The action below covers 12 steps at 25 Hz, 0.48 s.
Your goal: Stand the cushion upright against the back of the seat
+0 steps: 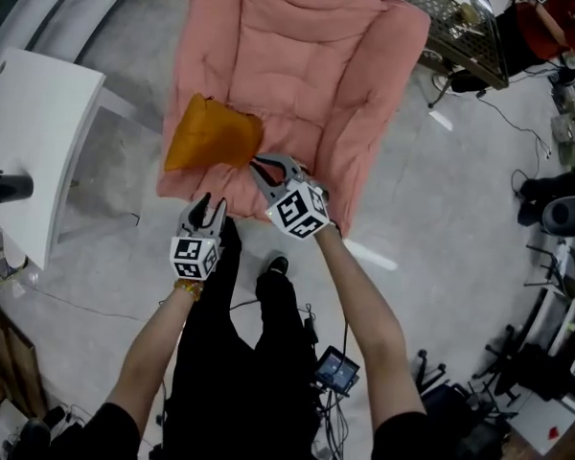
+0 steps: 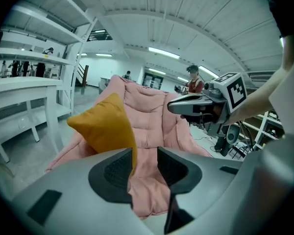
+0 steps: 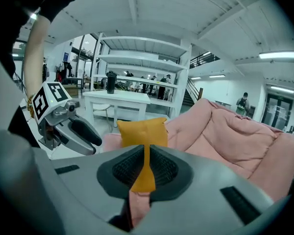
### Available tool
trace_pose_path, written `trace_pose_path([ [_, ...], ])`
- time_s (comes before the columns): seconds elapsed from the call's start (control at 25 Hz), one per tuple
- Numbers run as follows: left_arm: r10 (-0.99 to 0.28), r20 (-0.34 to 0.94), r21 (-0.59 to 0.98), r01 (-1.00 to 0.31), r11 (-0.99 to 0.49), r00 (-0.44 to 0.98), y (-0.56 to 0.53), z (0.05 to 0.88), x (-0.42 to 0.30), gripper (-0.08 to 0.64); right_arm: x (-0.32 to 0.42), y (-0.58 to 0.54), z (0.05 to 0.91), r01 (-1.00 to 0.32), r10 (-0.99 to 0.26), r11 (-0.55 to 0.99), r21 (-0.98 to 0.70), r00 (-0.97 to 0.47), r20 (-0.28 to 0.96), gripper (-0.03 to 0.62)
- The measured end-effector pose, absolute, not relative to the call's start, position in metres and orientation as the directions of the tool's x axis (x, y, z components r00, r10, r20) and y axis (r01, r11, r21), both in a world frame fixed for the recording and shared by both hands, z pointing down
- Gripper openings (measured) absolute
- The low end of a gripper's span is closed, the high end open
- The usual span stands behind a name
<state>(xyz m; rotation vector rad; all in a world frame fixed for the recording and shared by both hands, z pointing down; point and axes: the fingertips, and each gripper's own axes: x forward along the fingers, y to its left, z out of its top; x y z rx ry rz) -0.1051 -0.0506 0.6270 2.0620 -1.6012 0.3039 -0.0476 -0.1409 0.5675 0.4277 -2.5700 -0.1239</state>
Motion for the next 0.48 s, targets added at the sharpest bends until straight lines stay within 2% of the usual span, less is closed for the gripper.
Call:
trace_pose_path([
  [0.08, -0.835, 0.465, 0.265, -0.946, -0.188, 0.296, -0.062, 0.641, -0.106, 0.15, -0.057, -0.151, 0.584, -0.253, -0.307, 0.952, 0.174, -0.808, 0.503, 0.034],
  [0.2, -0.831, 0.466, 0.277, -0.942, -0.189, 0.304, -0.08, 0.663, -0.108, 0.175, -0.069, -0.167, 0.608, -0.221, -0.271, 0.962, 0.158, -0.806, 0.525, 0.16],
  [0.48, -0.826, 0.473, 0.327, -0.932, -0.159, 0.307, -0.112, 0.709, -0.115, 0.256, -0.086, -0.2, 0.656, -0.127, -0.186, 0.982, 0.142, -0.791, 0.583, 0.23],
])
